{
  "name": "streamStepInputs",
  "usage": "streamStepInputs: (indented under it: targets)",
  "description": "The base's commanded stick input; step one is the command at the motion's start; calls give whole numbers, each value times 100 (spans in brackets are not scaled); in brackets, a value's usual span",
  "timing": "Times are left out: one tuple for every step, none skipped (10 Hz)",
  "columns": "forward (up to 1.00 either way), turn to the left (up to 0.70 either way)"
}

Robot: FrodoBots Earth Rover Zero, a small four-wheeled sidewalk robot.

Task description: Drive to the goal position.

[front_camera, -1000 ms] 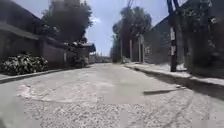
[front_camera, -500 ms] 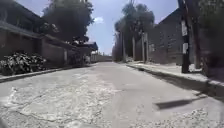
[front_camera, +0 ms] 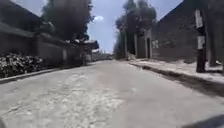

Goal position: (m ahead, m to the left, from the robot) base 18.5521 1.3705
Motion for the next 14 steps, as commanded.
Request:
streamStepInputs:
  targets:
    - [100,4]
    - [100,4]
    - [100,4]
    - [100,4]
    - [100,4]
    - [100,-9]
    - [100,-36]
    - [100,-36]
    - [100,-36]
    - [100,-36]
    - [100,-13]
    - [100,4]
    - [100,4]
    - [100,4]
